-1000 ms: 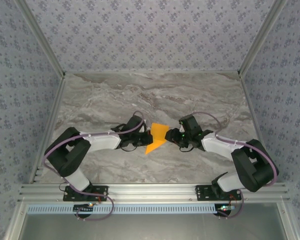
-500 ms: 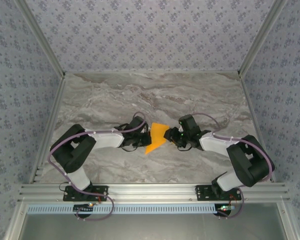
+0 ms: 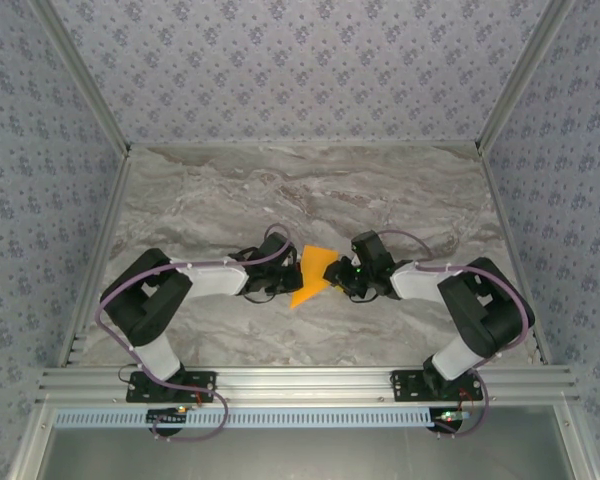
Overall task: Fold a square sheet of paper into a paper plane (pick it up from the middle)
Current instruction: Third fold the triangle at the center of the table.
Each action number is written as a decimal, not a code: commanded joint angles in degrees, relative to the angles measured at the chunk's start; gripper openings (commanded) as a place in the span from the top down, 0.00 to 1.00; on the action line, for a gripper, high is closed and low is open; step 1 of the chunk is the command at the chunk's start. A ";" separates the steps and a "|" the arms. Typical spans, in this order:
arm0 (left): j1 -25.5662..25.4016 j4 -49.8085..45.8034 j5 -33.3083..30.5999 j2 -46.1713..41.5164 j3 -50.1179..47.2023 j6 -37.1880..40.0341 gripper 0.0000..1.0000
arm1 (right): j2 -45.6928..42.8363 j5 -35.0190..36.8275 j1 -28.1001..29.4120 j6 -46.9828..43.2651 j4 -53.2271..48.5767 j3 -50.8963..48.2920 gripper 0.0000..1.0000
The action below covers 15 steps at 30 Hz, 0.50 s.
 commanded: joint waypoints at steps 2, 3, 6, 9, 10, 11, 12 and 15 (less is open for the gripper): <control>-0.18 -4.25 -2.45 1.66 -0.77 -0.30 1.00 | 1.46 -1.12 0.84 1.66 2.53 0.80 0.70; -0.14 -4.25 -2.48 1.60 -0.78 -0.29 1.00 | 1.32 -1.03 0.84 1.63 2.44 0.77 0.71; -0.14 -4.22 -2.52 1.52 -0.83 -0.32 1.00 | 0.58 -0.66 0.85 1.70 2.25 0.47 0.73; -0.17 -4.38 -2.60 1.43 -0.82 -0.18 1.00 | -0.51 0.50 0.84 1.32 0.62 0.46 0.73; -0.13 -4.43 -2.61 1.43 -0.85 -0.23 1.00 | -0.93 0.93 0.89 1.13 0.04 0.45 0.73; -0.19 -4.47 -2.67 1.43 -0.82 -0.18 1.00 | -1.41 1.31 0.84 0.99 -0.73 0.41 0.73; -0.14 -4.49 -2.70 1.43 -0.82 -0.12 1.00 | -1.87 1.94 0.84 0.73 -1.48 0.45 0.73; -0.13 -4.42 -2.73 1.43 -0.75 -0.01 1.00 | -3.01 3.39 0.84 0.25 -3.58 0.41 0.72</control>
